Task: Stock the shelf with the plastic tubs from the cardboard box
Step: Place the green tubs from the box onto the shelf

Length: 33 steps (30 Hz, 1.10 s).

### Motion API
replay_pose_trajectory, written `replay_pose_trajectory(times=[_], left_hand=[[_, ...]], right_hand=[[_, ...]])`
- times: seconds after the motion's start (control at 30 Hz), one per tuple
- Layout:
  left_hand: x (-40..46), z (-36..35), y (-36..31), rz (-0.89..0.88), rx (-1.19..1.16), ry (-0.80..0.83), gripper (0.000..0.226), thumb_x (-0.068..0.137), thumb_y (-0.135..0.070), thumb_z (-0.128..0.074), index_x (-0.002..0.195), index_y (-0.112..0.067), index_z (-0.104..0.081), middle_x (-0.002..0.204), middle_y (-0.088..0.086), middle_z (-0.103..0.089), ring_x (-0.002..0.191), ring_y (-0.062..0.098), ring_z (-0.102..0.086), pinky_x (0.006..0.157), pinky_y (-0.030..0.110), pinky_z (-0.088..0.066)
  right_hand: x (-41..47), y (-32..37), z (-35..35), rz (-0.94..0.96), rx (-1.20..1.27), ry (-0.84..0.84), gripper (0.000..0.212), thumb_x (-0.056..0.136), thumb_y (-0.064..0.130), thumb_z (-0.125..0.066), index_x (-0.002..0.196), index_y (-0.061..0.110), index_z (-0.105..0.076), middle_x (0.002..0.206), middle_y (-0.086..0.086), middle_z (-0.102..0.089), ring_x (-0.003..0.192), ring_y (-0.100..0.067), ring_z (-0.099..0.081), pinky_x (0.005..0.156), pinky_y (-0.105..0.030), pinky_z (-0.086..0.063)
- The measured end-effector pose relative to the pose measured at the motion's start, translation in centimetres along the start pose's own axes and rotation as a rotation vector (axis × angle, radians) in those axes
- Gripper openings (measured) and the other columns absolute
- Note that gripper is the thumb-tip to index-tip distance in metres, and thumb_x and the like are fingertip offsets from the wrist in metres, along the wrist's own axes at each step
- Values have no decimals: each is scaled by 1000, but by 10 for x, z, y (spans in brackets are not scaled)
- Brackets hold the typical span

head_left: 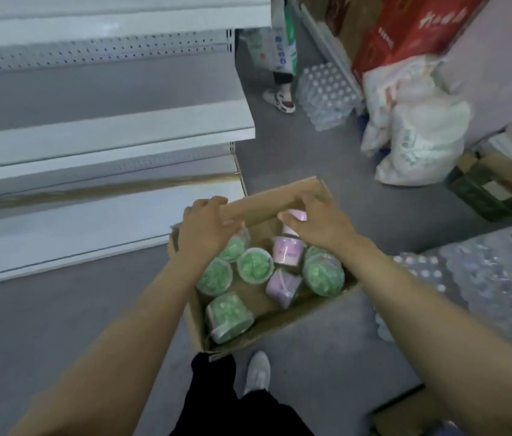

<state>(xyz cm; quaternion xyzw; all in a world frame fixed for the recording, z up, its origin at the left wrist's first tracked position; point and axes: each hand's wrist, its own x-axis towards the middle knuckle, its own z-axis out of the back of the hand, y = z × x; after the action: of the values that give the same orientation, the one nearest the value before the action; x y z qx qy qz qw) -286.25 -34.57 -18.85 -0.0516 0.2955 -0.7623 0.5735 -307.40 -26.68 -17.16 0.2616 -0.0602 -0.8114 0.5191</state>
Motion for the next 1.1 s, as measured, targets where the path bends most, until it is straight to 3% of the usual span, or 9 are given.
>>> replay_pose_trajectory(times=[0.17,0.3,0.4,0.57,0.67,0.77,0.87,1.0,1.1], left_hand=[[36,-74,61,88,4,221,72,71,-71,-48,127,-26,-58,118,4,-67,110,30,-59,93,43,-48],[61,-105,89,178,-27,338,69,83,-62,-56,133,-15,-51,126,9,-60,116,33,-53,98,43,-44],[93,-127,106,238,-57,340,70,85,-56,-60,139,-14,-43,133,12,-53,126,35,-44,104,42,-38],[130,-166,122,334,-199,332,66,90,-56,-53,143,-19,-41,140,12,-49,136,35,-34,111,41,-32],[134,-180,125,451,-294,313,69,91,-60,-47,142,-14,-39,141,14,-46,133,35,-38,108,40,-34],[137,-185,133,564,-411,333,86,82,-66,-56,148,-16,-31,143,11,-47,130,33,-45,106,41,-38],[142,-183,143,593,-510,399,101,71,-68,-67,151,-22,-27,146,6,-46,131,29,-47,108,44,-40],[141,-172,151,588,-695,516,116,53,-63,-80,151,-35,-23,152,0,-37,134,24,-43,106,48,-41],[135,-169,155,496,-717,586,99,59,-48,-82,143,-49,-30,153,-3,-34,134,23,-40,104,51,-42]], right_hand=[[31,-27,-81,-114,57,220,67,92,58,-54,145,17,-43,140,-11,-53,123,-35,-53,92,-34,-41],[62,-40,-136,-238,102,362,65,93,55,-55,140,11,-45,139,-15,-54,126,-33,-51,97,-35,-40],[90,-43,-167,-310,120,409,63,95,49,-56,141,8,-43,139,-14,-54,128,-31,-50,93,-29,-36],[125,-46,-213,-339,176,447,77,91,50,-62,151,11,-34,150,-10,-46,136,-27,-45,106,-30,-34],[134,-47,-227,-368,166,464,74,93,44,-62,153,13,-29,149,-11,-46,136,-29,-44,106,-33,-36],[138,-50,-240,-385,150,499,70,93,46,-60,151,18,-34,145,-9,-50,132,-29,-48,102,-34,-39],[139,-55,-250,-386,118,487,62,90,47,-62,142,18,-46,134,-9,-57,123,-28,-54,96,-34,-44],[128,-57,-244,-438,122,407,33,90,34,-66,114,11,-66,106,-9,-69,101,-26,-63,83,-31,-46],[118,-61,-241,-485,153,405,27,86,34,-71,101,12,-73,103,-6,-72,95,-21,-63,84,-28,-47]])
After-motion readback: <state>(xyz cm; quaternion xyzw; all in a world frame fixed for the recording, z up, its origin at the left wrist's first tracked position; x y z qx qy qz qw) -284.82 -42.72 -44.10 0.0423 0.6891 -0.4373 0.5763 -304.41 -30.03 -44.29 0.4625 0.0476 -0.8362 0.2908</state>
